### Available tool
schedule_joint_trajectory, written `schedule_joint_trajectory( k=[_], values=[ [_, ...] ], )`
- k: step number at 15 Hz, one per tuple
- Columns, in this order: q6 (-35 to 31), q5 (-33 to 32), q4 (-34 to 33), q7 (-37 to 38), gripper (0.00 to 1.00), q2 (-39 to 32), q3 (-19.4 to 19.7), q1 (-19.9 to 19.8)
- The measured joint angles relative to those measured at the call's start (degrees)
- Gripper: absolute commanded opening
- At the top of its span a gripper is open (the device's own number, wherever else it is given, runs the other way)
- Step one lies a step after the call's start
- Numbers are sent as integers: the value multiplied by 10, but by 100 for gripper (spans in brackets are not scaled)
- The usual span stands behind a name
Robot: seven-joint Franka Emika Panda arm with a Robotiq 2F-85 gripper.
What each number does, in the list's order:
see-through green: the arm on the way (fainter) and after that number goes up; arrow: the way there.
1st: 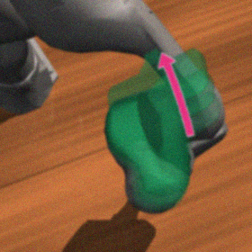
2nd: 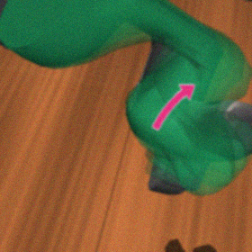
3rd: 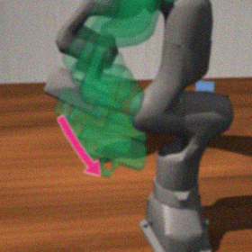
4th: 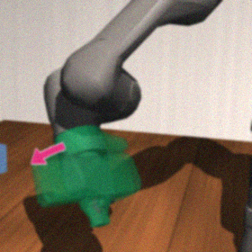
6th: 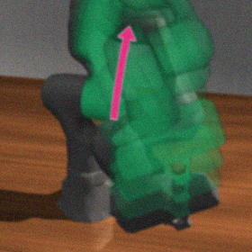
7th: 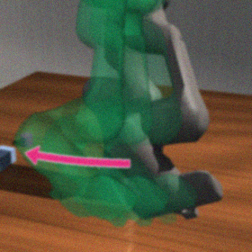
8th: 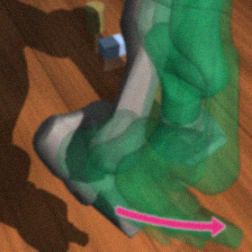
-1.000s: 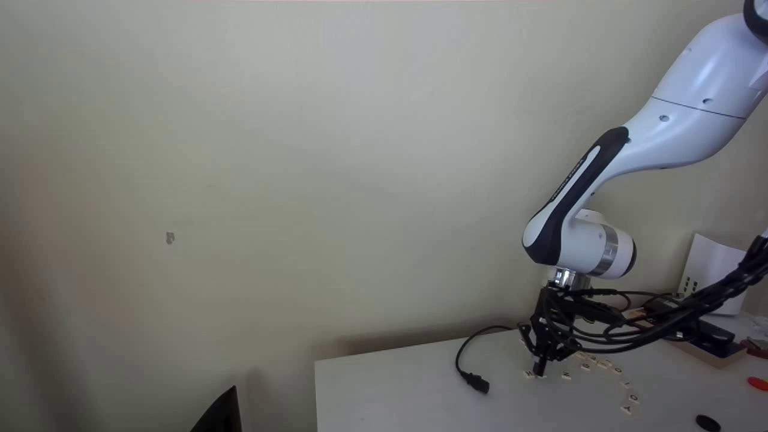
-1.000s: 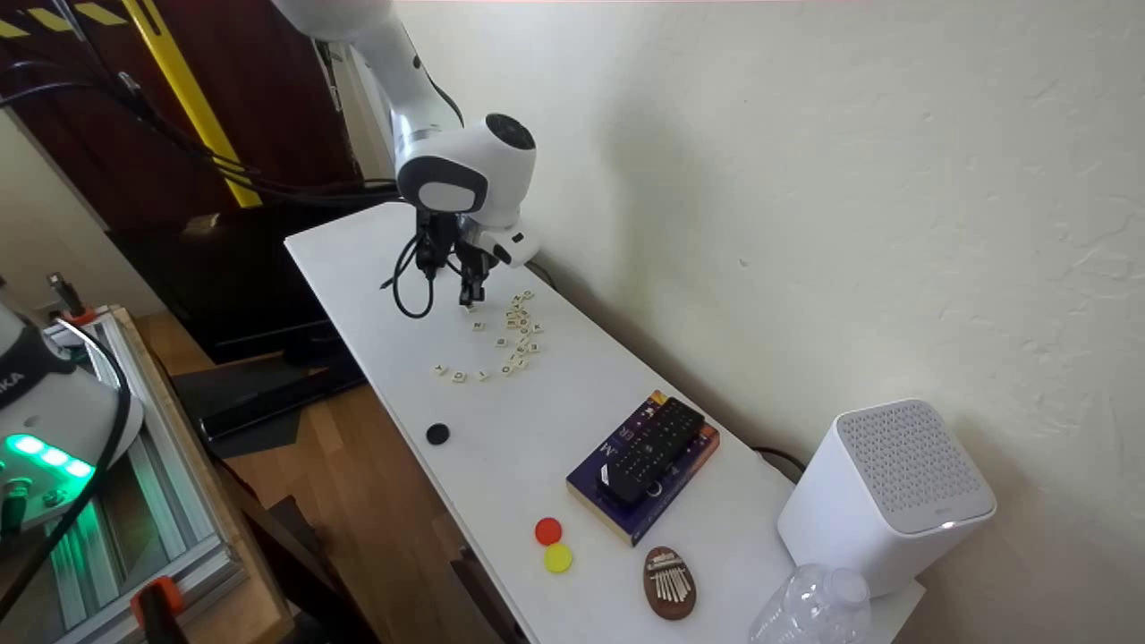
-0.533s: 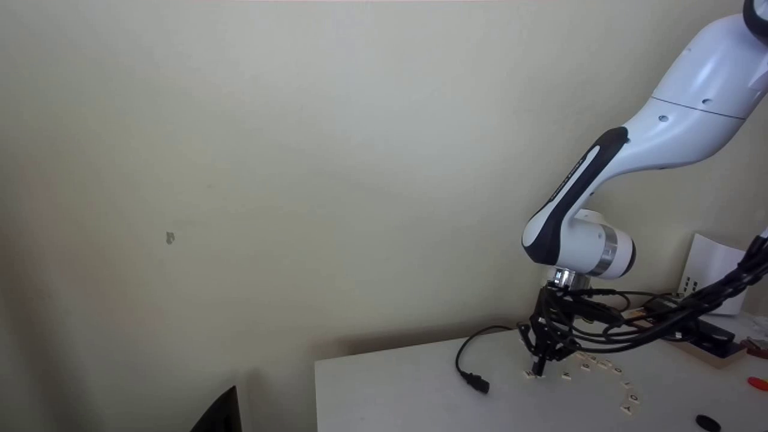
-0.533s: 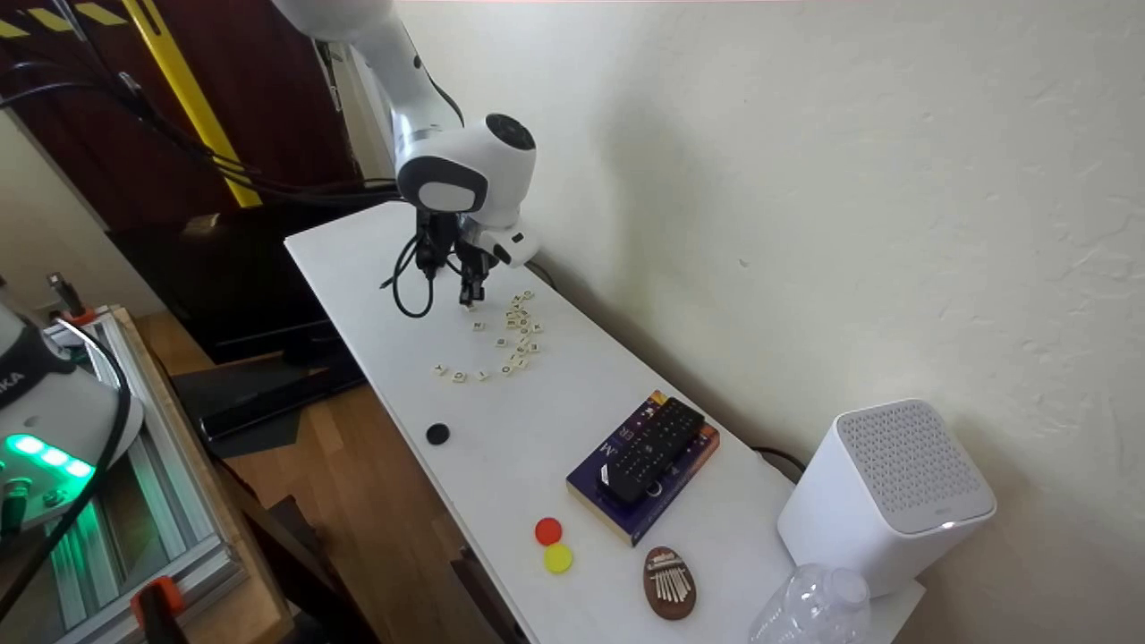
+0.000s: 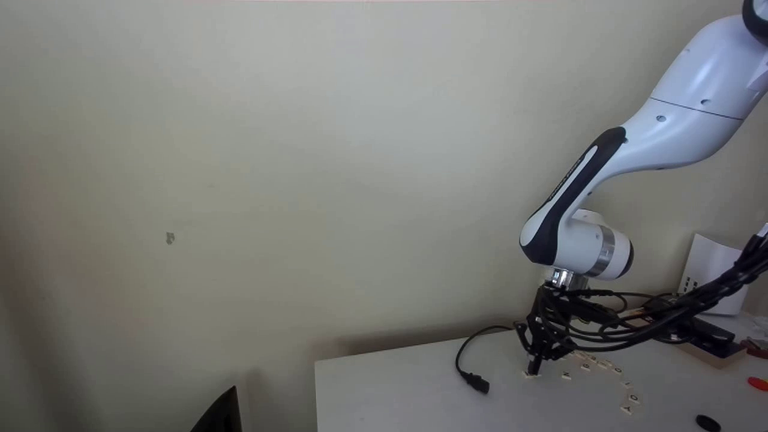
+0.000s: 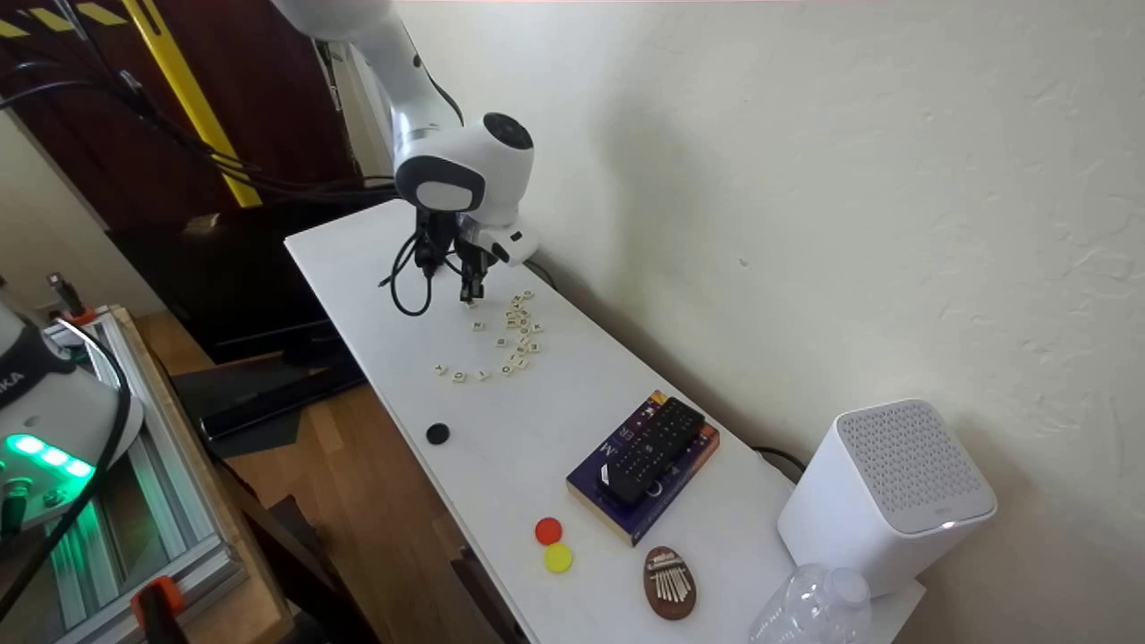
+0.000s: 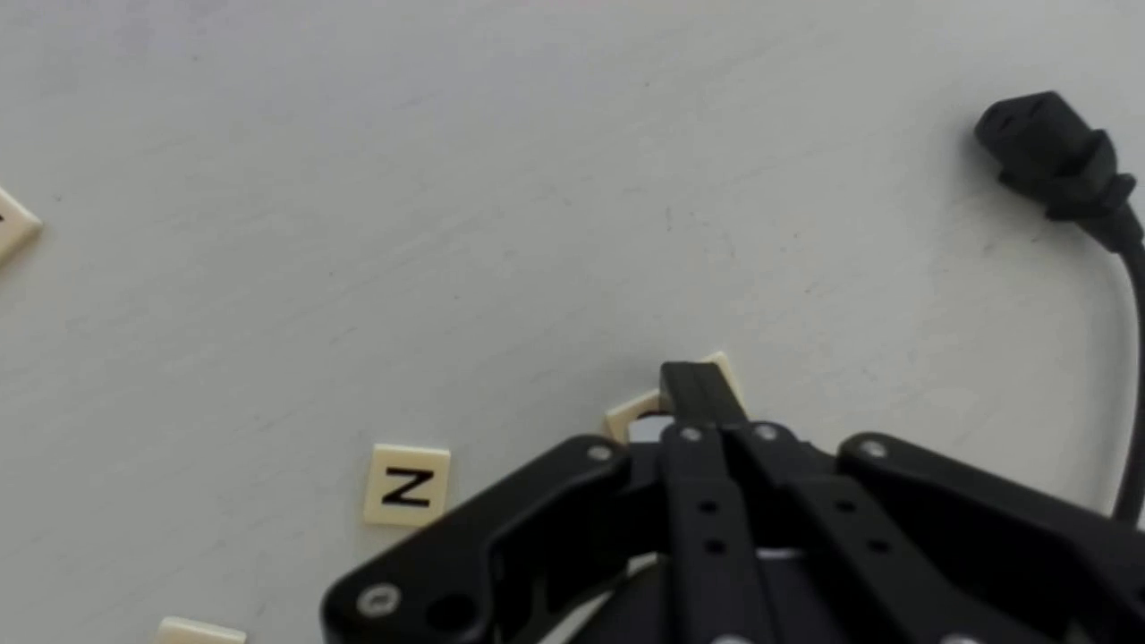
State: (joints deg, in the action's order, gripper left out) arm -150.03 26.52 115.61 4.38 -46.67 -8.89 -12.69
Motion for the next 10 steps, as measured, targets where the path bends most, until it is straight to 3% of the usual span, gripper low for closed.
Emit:
schedule_joint_trajectory(
  k=[10],
  values=[
    [-24, 5, 9, -1, 0, 2, -9, -3]
  ],
)
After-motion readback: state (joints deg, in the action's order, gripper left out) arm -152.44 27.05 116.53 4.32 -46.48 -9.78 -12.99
